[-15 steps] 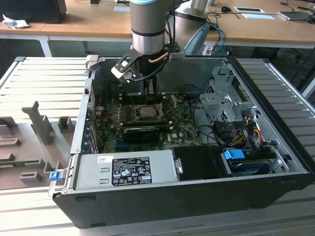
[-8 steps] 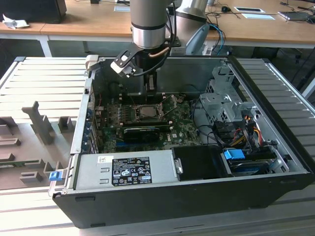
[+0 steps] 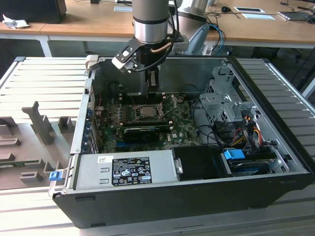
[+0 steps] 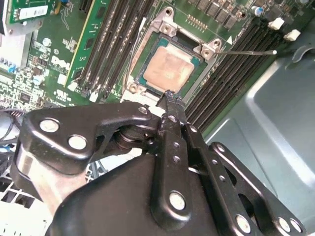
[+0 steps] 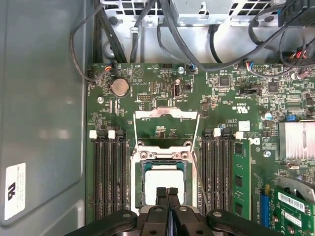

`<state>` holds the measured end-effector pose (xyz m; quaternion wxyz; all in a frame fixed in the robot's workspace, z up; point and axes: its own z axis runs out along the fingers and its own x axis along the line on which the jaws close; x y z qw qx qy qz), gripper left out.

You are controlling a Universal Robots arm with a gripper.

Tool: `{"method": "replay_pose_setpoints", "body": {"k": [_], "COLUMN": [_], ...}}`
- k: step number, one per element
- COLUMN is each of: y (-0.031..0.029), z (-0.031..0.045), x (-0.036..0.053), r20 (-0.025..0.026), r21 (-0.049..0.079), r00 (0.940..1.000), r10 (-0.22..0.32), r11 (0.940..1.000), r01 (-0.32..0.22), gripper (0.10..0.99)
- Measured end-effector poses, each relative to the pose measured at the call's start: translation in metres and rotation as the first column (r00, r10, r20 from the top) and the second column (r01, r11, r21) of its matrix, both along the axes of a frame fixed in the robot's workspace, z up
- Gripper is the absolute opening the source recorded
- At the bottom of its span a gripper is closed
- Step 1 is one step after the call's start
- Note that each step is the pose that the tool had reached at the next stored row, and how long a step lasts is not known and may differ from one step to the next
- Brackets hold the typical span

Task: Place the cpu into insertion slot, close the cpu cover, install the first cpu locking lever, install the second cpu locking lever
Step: 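Close the cpu cover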

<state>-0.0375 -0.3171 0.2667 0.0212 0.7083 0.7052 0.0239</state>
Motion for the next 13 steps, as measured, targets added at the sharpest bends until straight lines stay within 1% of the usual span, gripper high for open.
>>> {"method": "replay_pose_setpoints", "body": {"k": [1,3,5,9,12,13], "y": [0.0000,0.0000,0.0001,0.0000,0.0000,0.0000], "z": [0.0040,0.0091,0.0097,0.0099,0.0100,0.0107], "x": [0.0001,0.0021,0.0044,0.0184,0.0305,0.0316], "r20": [0.0001,-0.0004,-0.0006,-0.0034,-0.0058,-0.0063], "r21": [0.000,0.000,0.000,0.000,0.000,0.000], "r00": [1.0000,1.0000,1.0000,1.0000,1.0000,1.0000], "r10": [0.000,0.000,0.000,0.000,0.000,0.000], "r11": [1.0000,1.0000,1.0000,1.0000,1.0000,1.0000], "r01": [0.000,0.000,0.000,0.000,0.000,0.000], "gripper": [0.106,0.106,0.106,0.106,0.106,0.106]}}
